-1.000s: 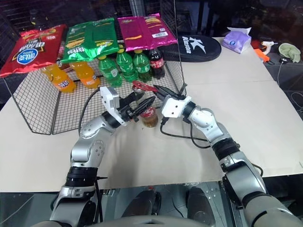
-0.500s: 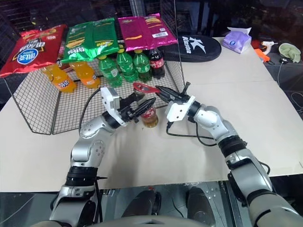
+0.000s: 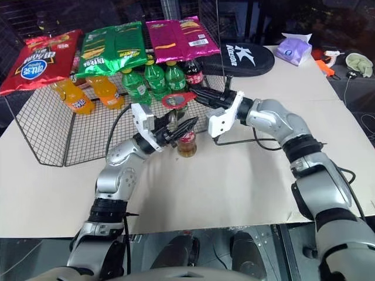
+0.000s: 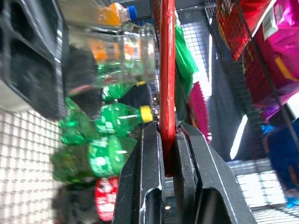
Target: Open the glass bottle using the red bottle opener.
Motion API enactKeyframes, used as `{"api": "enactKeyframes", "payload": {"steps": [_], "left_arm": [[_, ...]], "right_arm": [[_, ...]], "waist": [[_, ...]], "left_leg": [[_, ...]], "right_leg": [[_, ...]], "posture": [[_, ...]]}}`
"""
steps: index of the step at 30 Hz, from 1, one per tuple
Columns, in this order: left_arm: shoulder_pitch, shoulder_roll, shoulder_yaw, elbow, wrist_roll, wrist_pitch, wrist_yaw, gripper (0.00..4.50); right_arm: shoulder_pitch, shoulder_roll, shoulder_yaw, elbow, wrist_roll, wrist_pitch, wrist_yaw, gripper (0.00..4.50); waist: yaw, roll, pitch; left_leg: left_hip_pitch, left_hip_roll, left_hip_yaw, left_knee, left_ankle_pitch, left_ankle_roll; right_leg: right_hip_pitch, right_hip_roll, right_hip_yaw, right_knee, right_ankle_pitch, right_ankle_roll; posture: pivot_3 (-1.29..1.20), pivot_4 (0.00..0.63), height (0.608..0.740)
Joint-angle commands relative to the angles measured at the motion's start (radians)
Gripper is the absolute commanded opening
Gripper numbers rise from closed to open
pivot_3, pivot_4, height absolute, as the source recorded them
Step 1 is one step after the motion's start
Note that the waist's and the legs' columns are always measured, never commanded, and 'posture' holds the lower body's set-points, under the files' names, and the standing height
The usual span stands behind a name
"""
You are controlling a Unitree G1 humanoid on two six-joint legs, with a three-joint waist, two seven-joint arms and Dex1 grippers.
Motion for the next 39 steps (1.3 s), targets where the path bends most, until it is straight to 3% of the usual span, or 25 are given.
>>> {"api": "enactKeyframes", "payload": {"steps": [1, 9, 18, 23, 32, 39], "left_arm": [[0.010, -0.007, -0.028, 0.010, 0.005, 0.005, -0.011, 2.14], [0.012, -0.006, -0.030, 0.005, 0.007, 0.002, -0.006, 2.14], [0.047, 0.004, -0.007, -0.056, -0.022, 0.024, 0.009, 2.14], [0.055, 0.002, -0.004, -0.067, -0.016, 0.022, 0.022, 4.32], [0.054, 0.009, -0.004, -0.070, -0.012, 0.016, 0.028, 4.32], [0.097, 0.058, 0.011, -0.158, -0.032, 0.048, 0.027, 4.32]], "right_arm": [[-0.043, -0.015, -0.038, -0.033, 0.021, -0.012, -0.033, 0.00], [0.000, -0.009, -0.082, -0.005, 0.135, 0.039, -0.012, 0.00], [0.156, 0.011, -0.176, -0.081, 0.343, 0.203, 0.062, 0.00], [0.218, 0.015, -0.185, -0.137, 0.350, 0.249, 0.075, 0.00], [0.237, 0.025, -0.197, -0.154, 0.376, 0.289, 0.092, 0.00], [0.388, 0.057, -0.216, -0.329, 0.653, 0.527, 0.332, 0.00]], "waist": [[-0.001, 0.000, 0.000], [0.000, 0.000, 0.000], [-0.002, 0.000, 0.000], [-0.004, 0.000, 0.000], [-0.003, 0.000, 0.000], [-0.003, 0.000, 0.000]], "left_leg": [[0.000, 0.000, 0.000, 0.000, 0.000, 0.000], [-0.001, 0.000, 0.001, 0.000, 0.000, 0.000], [-0.001, 0.000, 0.001, 0.000, 0.000, 0.000], [-0.001, 0.001, 0.001, 0.000, 0.000, 0.000], [-0.001, 0.001, 0.002, 0.000, 0.000, 0.000], [-0.001, 0.002, 0.001, 0.000, 0.000, 0.000]], "right_leg": [[-0.001, 0.000, 0.000, 0.000, 0.000, 0.000], [-0.001, 0.000, 0.001, 0.000, 0.000, 0.000], [-0.001, 0.000, 0.001, 0.000, 0.000, 0.000], [-0.001, 0.000, 0.001, 0.001, 0.000, 0.000], [-0.002, 0.000, 0.001, 0.001, 0.000, 0.000], [-0.001, 0.000, 0.001, 0.000, 0.000, 0.000]], "posture": [[0.00, 0.150, 0.740], [0.00, 0.150, 0.740], [0.00, 0.150, 0.740], [0.00, 0.150, 0.740], [0.00, 0.150, 0.740], [0.00, 0.150, 0.740]]}}
